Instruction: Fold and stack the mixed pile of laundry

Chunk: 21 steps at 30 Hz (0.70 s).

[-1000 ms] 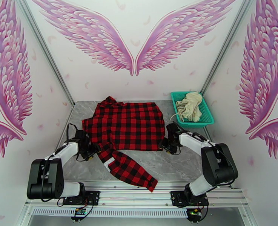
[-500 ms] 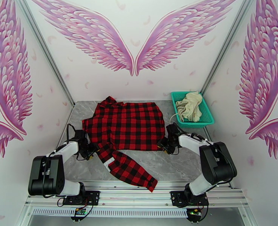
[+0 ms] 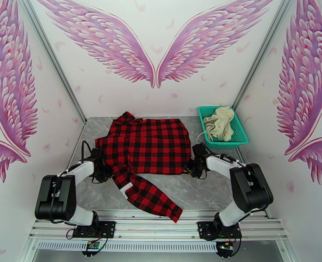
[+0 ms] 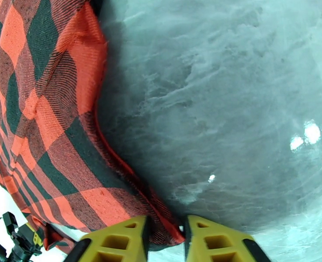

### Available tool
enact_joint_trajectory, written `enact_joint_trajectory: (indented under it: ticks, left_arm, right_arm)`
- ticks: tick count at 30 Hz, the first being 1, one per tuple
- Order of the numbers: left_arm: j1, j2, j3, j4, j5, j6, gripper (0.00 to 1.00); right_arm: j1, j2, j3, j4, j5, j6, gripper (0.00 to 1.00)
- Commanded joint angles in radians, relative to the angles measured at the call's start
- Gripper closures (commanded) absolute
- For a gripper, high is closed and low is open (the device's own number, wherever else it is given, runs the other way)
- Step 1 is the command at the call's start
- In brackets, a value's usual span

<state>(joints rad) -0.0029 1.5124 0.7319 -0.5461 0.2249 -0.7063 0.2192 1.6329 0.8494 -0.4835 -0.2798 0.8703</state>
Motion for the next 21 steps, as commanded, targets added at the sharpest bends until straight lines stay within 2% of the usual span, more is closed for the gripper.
enact_joint_trajectory:
  ticks: [1, 3, 11, 15, 18, 21]
  left_arm:
    - [-0.037, 0.031, 0.026, 0.25, 0.082, 0.008, 0.91]
    - [-0.037, 0.018, 0.024, 0.237, 0.073, 0.017, 1.0]
    - [-0.011, -0.075, 0.037, 0.04, 0.024, 0.126, 1.0]
    - [-0.003, -0.107, 0.052, -0.062, 0.024, 0.192, 1.0]
    - [0.0, -0.118, 0.061, -0.106, 0.026, 0.225, 1.0]
    - [0.003, -0.117, 0.073, -0.14, 0.015, 0.247, 1.0]
  right_arm:
    - [0.011, 0.006, 0.003, 0.022, 0.028, -0.009, 0.8]
    - [0.011, 0.002, 0.005, 0.01, 0.042, -0.02, 0.84]
    - [0.009, -0.04, 0.01, -0.084, 0.101, -0.077, 0.93]
    - [0.009, -0.077, 0.013, -0.144, 0.123, -0.105, 0.93]
    - [0.009, -0.094, 0.031, -0.197, 0.139, -0.123, 0.83]
    - [0.009, -0.1, 0.068, -0.277, 0.191, -0.151, 0.52]
